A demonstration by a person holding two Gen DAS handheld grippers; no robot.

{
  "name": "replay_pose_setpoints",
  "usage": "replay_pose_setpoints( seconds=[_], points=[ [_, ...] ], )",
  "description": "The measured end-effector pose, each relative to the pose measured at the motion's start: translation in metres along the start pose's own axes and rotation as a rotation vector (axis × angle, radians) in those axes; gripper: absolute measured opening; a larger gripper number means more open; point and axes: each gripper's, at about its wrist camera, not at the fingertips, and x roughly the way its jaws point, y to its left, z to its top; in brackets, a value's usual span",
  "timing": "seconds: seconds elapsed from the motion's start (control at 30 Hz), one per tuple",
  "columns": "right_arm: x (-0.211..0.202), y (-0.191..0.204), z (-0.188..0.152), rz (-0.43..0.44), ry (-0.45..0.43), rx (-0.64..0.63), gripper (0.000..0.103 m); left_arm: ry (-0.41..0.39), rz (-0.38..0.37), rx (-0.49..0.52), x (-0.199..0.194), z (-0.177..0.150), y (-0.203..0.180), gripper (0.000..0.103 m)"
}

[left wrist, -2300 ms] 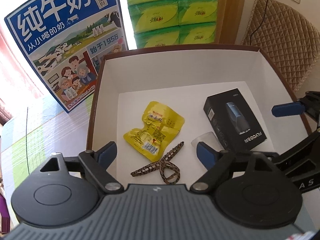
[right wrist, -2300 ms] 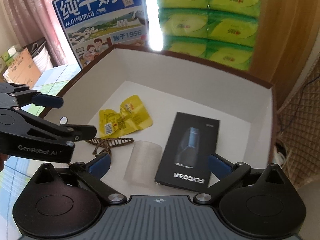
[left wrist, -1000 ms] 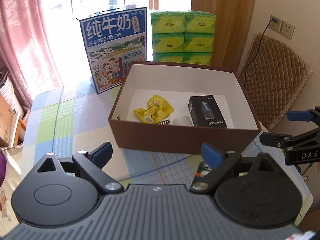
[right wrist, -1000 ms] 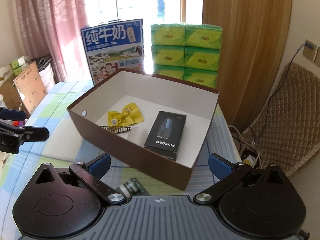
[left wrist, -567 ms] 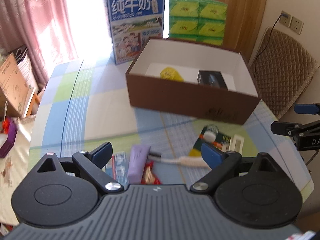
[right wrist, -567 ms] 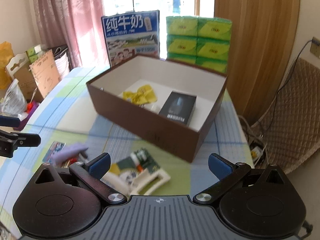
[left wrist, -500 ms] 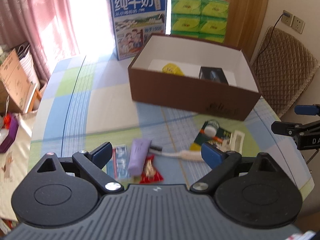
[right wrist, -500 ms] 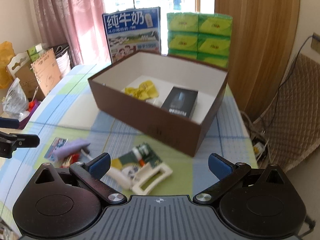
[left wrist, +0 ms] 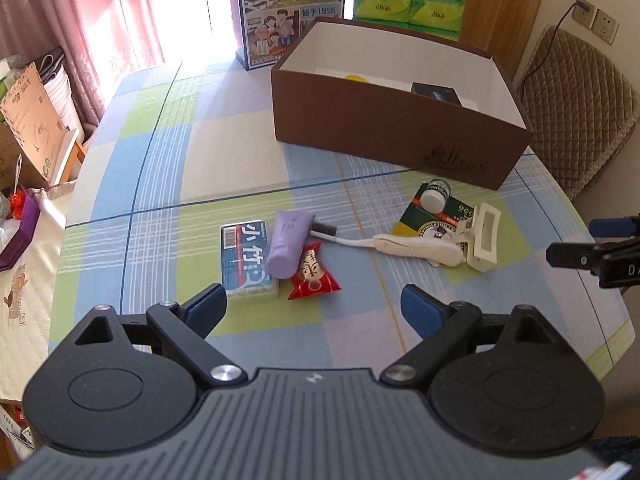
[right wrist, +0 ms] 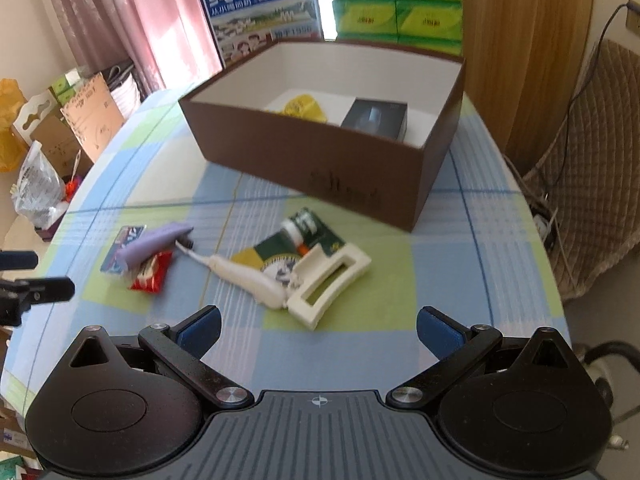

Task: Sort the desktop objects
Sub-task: 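Withdraw both tools from the brown box toward the remaining items, then grasp the blue toothpick box with the left tool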

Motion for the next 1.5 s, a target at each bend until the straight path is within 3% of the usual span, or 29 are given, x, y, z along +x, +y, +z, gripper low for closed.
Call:
replay_pose_setpoints(
  seconds=[0.47, 1.03, 1.2, 1.5],
  points=[
    [0.034, 0.002, -0.005, -0.066, 0.062, 0.128, 0.101, 0.019, -0.005, 0.029, 0.029, 0.005, 0.042, 0.086],
    [0.055, -0.001, -0.004, -0.139, 0.110, 0.242, 0.101, 0.110, -0.029, 0.106, 0.122, 0.001, 0.067, 0.068],
    [0.061, 0.000, -0.002, -0.151, 0.116, 0.256, 0.101, 0.118, -0.051, 0.119, 0.132, 0.003, 0.077, 0.055],
    [0.071, -0.002, 0.005, -0.165, 0.115, 0.264, 0.101, 0.130, 0.006, 0.094, 0.130, 0.001, 0.124, 0.055]
  ],
)
